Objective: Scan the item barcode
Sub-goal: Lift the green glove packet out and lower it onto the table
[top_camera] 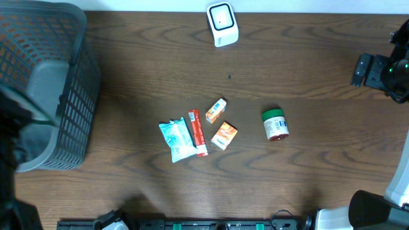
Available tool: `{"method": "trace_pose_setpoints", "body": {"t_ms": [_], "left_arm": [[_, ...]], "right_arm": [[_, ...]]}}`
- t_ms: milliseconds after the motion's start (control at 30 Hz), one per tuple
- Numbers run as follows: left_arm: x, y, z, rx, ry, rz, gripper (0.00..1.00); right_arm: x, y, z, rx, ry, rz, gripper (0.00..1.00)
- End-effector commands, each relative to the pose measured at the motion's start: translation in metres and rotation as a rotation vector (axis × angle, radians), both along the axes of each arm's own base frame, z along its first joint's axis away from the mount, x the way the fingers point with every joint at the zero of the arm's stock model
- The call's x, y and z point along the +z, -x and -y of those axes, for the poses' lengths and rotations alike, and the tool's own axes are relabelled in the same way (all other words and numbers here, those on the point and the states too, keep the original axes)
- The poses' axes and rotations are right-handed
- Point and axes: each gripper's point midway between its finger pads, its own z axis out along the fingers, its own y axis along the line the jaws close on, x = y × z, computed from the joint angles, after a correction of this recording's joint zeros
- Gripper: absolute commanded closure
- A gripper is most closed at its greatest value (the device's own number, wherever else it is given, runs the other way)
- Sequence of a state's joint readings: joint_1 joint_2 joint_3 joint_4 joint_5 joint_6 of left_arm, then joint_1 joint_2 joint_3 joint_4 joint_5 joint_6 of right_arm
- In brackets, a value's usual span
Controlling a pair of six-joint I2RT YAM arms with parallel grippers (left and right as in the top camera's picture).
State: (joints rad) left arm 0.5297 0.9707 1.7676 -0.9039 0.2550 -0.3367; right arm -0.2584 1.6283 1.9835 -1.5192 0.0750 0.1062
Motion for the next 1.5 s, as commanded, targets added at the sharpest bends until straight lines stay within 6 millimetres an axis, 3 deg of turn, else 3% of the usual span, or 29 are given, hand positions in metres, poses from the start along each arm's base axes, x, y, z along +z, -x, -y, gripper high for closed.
{"method": "trace_pose_setpoints", "body": {"t_ms": [0,233,367,600,767,1133,1300,1467], "left_arm": [[-0.02,-0.018,0.057,-0.295,0.156,-0.048,0.93],[-0.097,-0.023,0.114,-0.513,0.277,-0.328,0.93],[-0.154,-0.026,0.129,-0.538,0.292,-0.515,0.93],[-0.252,-0.029,0.138,-0.457,0.244,-0.81,0.93],[-0.303,-0.041,0.136,-0.343,0.215,-0.938,0.93],[-0.418,-0.065,0.152,-0.212,0.233,-1.26,0.93],[-0.459,-0.071,0.154,-0.189,0.226,-1.351,0.93],[-0.484,-0.072,0.159,-0.191,0.22,-1.406,0.93]], "right_arm": [[0.002,-0.001,0.001,-0.013,-0.004,0.01,0.01],[0.002,-0.001,0.001,-0.013,-0.004,0.01,0.01],[0.002,-0.001,0.001,-0.013,-0.003,0.01,0.01],[0.002,-0.001,0.001,-0.013,-0.003,0.011,0.01],[0.002,-0.001,0.001,-0.013,-0.003,0.01,0.01],[0.002,-0.001,0.001,-0.013,-0.003,0.01,0.01],[0.002,-0.001,0.001,-0.013,-0.003,0.01,0.01],[0.002,-0.001,0.001,-0.013,-0.003,0.01,0.01]]}}
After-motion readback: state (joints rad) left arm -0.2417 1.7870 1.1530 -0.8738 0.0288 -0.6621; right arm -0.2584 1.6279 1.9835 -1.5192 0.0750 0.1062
